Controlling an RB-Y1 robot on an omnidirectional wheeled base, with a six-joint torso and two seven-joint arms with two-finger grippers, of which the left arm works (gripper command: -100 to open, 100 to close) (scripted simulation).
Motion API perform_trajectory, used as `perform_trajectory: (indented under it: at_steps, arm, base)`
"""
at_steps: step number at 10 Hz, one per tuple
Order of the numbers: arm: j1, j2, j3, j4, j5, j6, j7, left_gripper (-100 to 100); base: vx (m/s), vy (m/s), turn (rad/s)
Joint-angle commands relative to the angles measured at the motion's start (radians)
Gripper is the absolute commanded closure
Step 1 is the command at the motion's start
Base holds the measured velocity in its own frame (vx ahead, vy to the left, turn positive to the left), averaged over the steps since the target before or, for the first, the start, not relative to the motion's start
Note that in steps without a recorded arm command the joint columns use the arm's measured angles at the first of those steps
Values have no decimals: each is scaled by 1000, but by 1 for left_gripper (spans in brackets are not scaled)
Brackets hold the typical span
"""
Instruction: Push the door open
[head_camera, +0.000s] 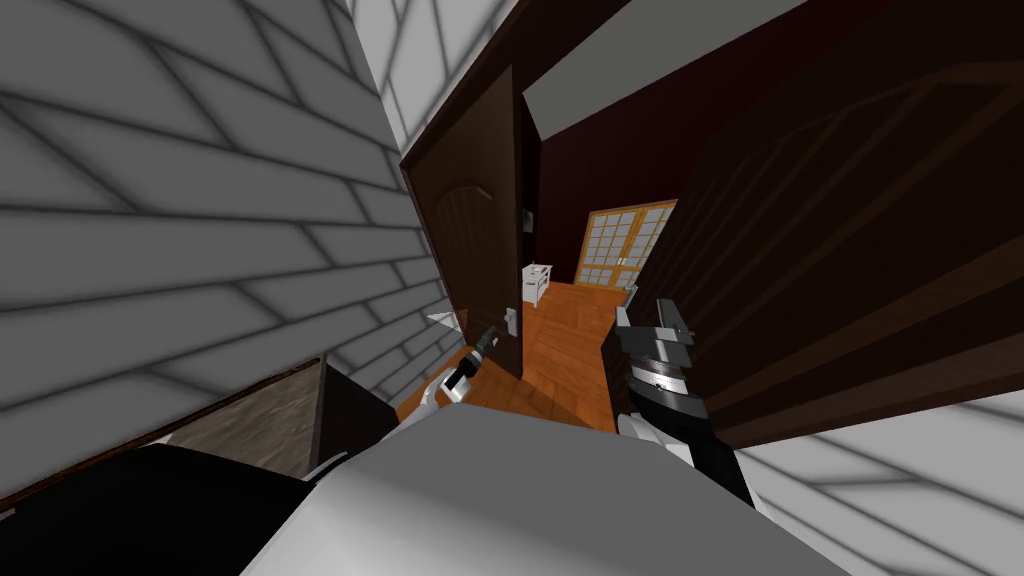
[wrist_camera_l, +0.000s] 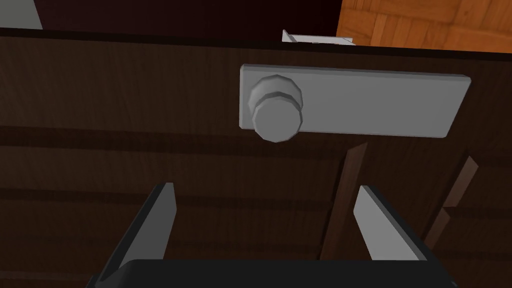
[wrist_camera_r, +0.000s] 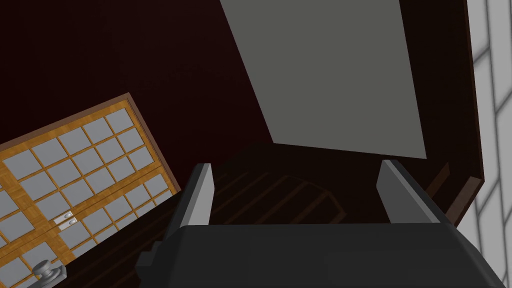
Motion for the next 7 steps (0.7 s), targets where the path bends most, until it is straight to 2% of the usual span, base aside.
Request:
perform_trajectory:
  at_steps: [1,2,3,7]
  arm:
    - [-14,14,-12,29,1,-3,7,-100]
    - [-8,7,-8,21,0,-5,3,-100]
    - [-18,-3,-3,36,0,-4,0,-100]
    - [-46,-36,13,78,0,3,-14,-100]
  base:
    - [43,68,-48]
    - [19,33,-14]
    - [117,-47,-61]
    - [208,-56,-65]
